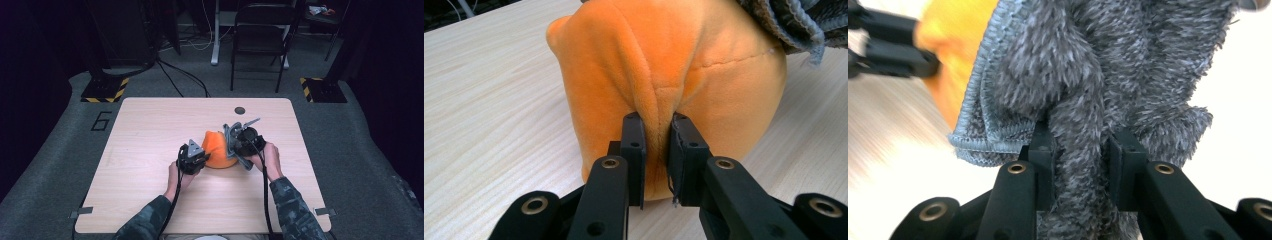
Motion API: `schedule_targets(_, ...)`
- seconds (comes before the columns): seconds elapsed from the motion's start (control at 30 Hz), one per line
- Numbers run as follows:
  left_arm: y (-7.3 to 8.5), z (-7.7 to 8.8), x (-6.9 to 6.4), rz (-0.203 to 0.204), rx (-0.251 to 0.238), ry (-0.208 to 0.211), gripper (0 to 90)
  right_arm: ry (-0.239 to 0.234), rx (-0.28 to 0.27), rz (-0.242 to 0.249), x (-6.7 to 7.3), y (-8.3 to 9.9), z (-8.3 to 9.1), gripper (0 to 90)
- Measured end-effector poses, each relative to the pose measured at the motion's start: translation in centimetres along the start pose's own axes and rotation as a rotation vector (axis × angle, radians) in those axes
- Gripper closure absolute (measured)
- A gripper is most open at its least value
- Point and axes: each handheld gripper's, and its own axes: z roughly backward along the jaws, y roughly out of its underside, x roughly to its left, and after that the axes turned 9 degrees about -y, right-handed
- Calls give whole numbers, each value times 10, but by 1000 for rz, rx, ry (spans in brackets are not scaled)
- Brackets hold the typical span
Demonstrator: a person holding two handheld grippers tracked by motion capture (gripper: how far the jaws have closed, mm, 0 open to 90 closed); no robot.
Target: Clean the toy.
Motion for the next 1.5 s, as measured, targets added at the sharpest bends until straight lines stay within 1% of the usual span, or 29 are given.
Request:
schedule_targets(0.03, 0, 0, 0, 1, 4, 6, 785, 3, 14, -20, -3, 2, -1, 688)
schedule_targets(0.17, -1, 0, 0, 1, 4, 6, 784, 8, 30, -35, -8, 6, -5, 688)
schedule_targets(0.27, -1, 0, 1, 1, 5, 8, 785, 28, 64, -40, -12, 9, -8, 688)
schedule_targets(0.4, -1, -1, 1, 6, -1, 3, 784, 38, 84, -64, -18, 15, -16, 688)
schedule_targets(0.43, -1, 0, 1, 6, 8, 8, 784, 43, 92, -65, -19, 15, -18, 688)
schedule_targets(0.47, 0, -1, 1, 11, -2, 3, 784, 42, 99, -77, -20, 16, -20, 687)
schedule_targets(0.5, 0, -1, 1, 11, -2, 3, 784, 44, 109, -73, -23, 17, -22, 687)
schedule_targets(0.53, 0, -1, 2, 15, 1, 8, 784, 47, 119, -83, -24, 18, -25, 687)
schedule_targets(0.63, 0, -1, 2, 13, 0, 5, 783, 66, 175, -82, -27, 22, -33, 686)
schedule_targets(0.67, 0, -1, 2, 13, 0, 5, 783, 68, 184, -86, -28, 23, -34, 686)
schedule_targets(0.7, 0, -1, 3, 13, -2, 4, 782, 74, 189, -78, -29, 23, -33, 686)
schedule_targets(0.77, 0, -1, 3, 18, -5, 0, 779, 79, 179, -78, -29, 22, -30, 686)
schedule_targets(0.8, 0, -1, 3, 18, 1, 5, 778, 98, 153, -78, -28, 18, -18, 687)
schedule_targets(0.87, 0, -1, 4, 17, 0, 6, 776, 98, 84, -65, -25, 12, -1, 687)
schedule_targets(0.93, 0, -1, 4, 16, 0, 4, 774, 68, 23, -52, -17, 5, 16, 687)
schedule_targets(1.0, 0, -1, 3, 19, -1, 5, 771, 36, 2, -20, -6, 0, 24, 687)
schedule_targets(1.03, 0, -1, 3, 20, -2, 3, 771, 36, 2, -20, -6, 0, 24, 687)
schedule_targets(1.07, 0, -1, 3, 22, -8, -2, 769, 20, 9, 7, 6, -4, 23, 687)
schedule_targets(1.1, 0, -1, 3, 22, -8, -2, 766, 20, 9, 7, 6, -4, 23, 687)
schedule_targets(1.13, 0, -1, 3, 19, -9, -3, 764, 2, 48, 32, 15, -5, 14, 688)
schedule_targets(1.17, 0, -1, 3, 15, -5, 1, 760, 0, 60, 31, 18, -5, 9, 688)
schedule_targets(1.2, 0, -1, 3, 13, -5, 1, 755, 15, 72, 51, 18, -5, 5, 689)
schedule_targets(1.27, -1, 0, 3, 10, -5, -1, 738, 18, 66, 50, 17, -4, 1, 690)
schedule_targets(1.3, -1, 0, 4, 3, -5, -4, 725, 20, 53, 46, 15, -4, 0, 690)
schedule_targets(1.37, -1, 1, 4, 2, -5, -8, 678, 21, 48, 43, 15, -3, 1, 690)
schedule_targets(1.4, -1, 1, 3, 4, -9, -22, 654, 26, 32, 40, 14, -3, -1, 690)
schedule_targets(1.43, -1, 1, 3, 4, -9, -22, 624, 30, 25, 45, 14, -3, -2, 690)
schedule_targets(1.47, -1, 1, 3, -4, -4, -32, 598, 35, 19, 47, 14, -2, -3, 690)
schedule_targets(1.5, -1, 1, 3, -4, -4, -32, 574, 40, 17, 61, 13, -2, -3, 690)
